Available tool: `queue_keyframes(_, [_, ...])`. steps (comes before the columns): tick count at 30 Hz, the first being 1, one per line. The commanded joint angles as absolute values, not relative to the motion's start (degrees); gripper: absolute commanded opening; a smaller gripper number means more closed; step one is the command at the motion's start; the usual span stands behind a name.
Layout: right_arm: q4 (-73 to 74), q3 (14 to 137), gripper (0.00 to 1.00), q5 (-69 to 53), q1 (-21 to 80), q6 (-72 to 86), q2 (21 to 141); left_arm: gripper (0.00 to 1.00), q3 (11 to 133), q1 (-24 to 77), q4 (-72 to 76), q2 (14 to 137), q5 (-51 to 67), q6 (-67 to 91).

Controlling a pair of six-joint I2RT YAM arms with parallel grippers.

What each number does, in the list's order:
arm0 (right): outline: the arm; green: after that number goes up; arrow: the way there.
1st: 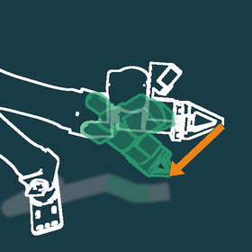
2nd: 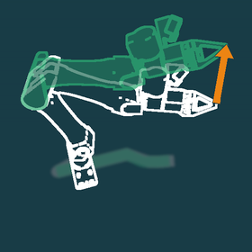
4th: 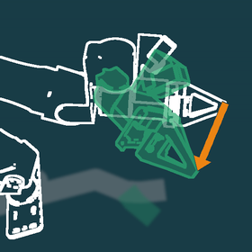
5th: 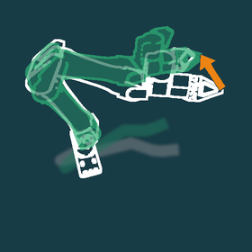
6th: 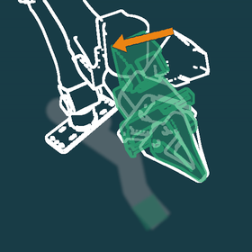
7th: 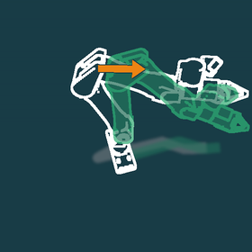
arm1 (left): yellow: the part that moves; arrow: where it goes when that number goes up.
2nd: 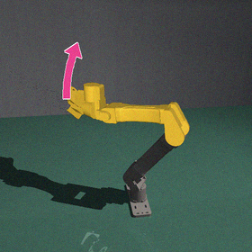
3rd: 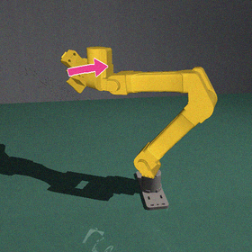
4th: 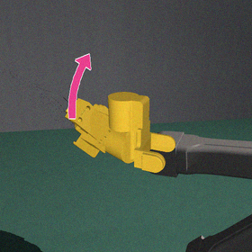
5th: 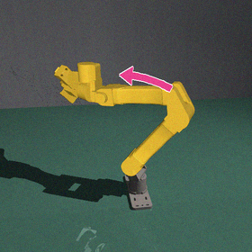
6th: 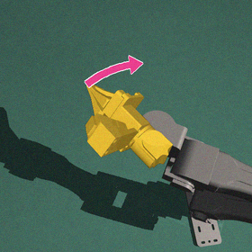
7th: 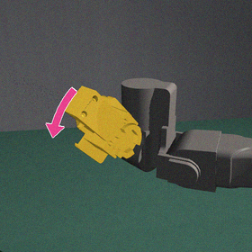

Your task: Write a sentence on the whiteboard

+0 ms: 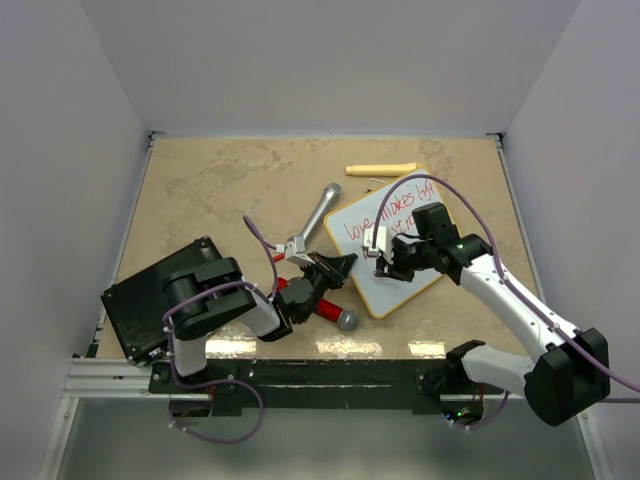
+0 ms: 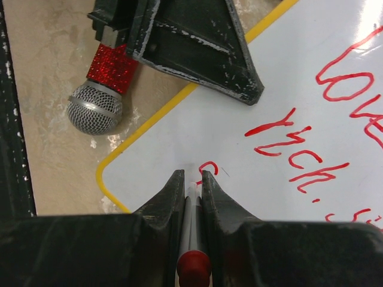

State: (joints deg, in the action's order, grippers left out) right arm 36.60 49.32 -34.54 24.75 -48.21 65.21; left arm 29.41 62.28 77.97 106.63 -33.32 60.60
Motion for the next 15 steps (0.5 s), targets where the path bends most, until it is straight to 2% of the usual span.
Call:
queue_keyframes(1, [41.4, 51.0, 0.0, -39.3, 25.1, -52.5, 66.6, 0.0, 29.4, 62.0, 85.2, 107.3, -36.4, 55.9])
queue_keyframes(6, [41.8, 52.6, 0.0, -42.4, 25.0, -52.9, 65.7, 0.0, 29.6, 62.0, 85.3, 107.6, -36.2, 56.0])
queue_keyframes(11, [34.5, 53.2, 0.0, -39.6, 24.8, -45.4, 60.5, 0.0, 29.0, 62.0, 85.4, 107.4, -36.3, 56.1])
queue_keyframes(15, [36.7, 53.4, 0.0, -41.0, 22.3, -46.9, 60.0, 0.0, 28.5, 62.0, 86.0, 107.3, -36.3, 56.2])
